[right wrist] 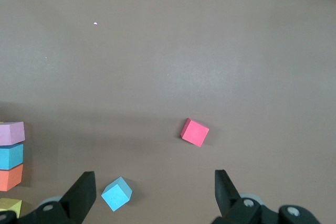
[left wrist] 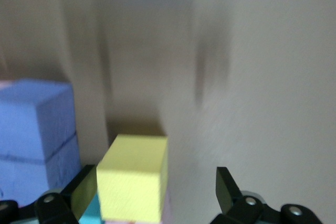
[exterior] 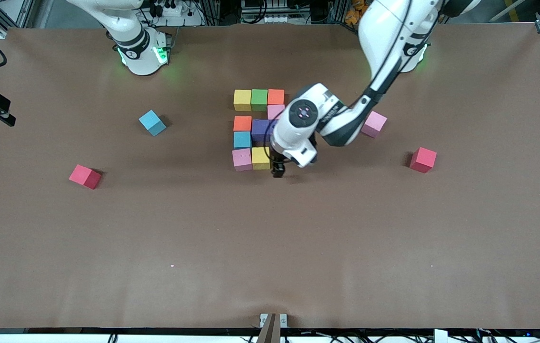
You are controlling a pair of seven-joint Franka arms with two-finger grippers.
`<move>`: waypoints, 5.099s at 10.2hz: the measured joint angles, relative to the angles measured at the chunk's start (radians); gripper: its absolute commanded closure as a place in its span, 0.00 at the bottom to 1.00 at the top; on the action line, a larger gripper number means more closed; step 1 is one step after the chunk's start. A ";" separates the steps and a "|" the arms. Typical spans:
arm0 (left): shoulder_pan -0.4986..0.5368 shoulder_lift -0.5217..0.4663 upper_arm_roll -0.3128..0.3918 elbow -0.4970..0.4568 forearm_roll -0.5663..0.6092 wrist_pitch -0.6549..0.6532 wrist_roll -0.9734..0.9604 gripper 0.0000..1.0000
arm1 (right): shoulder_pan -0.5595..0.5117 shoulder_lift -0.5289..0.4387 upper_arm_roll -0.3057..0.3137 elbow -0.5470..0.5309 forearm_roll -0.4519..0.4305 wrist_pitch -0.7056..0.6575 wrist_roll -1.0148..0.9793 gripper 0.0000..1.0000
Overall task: Form number 2 with 11 blocks
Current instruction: 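Move the left gripper to the red block and grasp it, then lift the red block with the left gripper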
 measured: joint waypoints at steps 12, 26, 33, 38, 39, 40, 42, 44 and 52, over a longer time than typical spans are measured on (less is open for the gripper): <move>0.616 -0.309 0.014 -0.492 0.050 -0.075 0.706 0.00 | -0.005 0.001 -0.005 0.002 0.000 0.003 0.000 0.00; 0.814 -0.315 0.013 -0.561 0.161 -0.042 1.000 0.00 | -0.042 0.002 -0.005 0.012 0.002 0.025 0.000 0.00; 0.833 -0.310 0.012 -0.624 0.202 0.014 1.001 0.13 | -0.043 0.006 -0.006 0.013 0.012 0.026 0.000 0.00; 0.834 -0.310 0.009 -0.623 0.202 0.020 1.001 0.56 | -0.043 0.009 -0.005 0.013 0.021 0.027 0.000 0.00; 0.834 -0.311 0.009 -0.621 0.202 0.022 1.001 0.57 | -0.043 0.012 -0.003 0.013 0.023 0.027 0.000 0.00; 0.834 -0.313 0.008 -0.620 0.202 0.022 1.001 0.57 | -0.043 0.013 -0.003 0.013 0.023 0.027 0.000 0.00; 0.835 -0.313 0.007 -0.619 0.202 0.022 0.989 0.57 | -0.043 0.014 -0.003 0.013 0.024 0.028 0.000 0.00; 0.835 -0.314 -0.014 -0.610 0.202 0.022 0.955 0.57 | -0.043 0.014 -0.002 0.013 0.024 0.028 0.000 0.00; 0.781 -0.305 -0.205 -0.487 0.143 0.022 0.672 0.59 | -0.043 0.032 -0.002 0.014 0.025 0.046 -0.001 0.00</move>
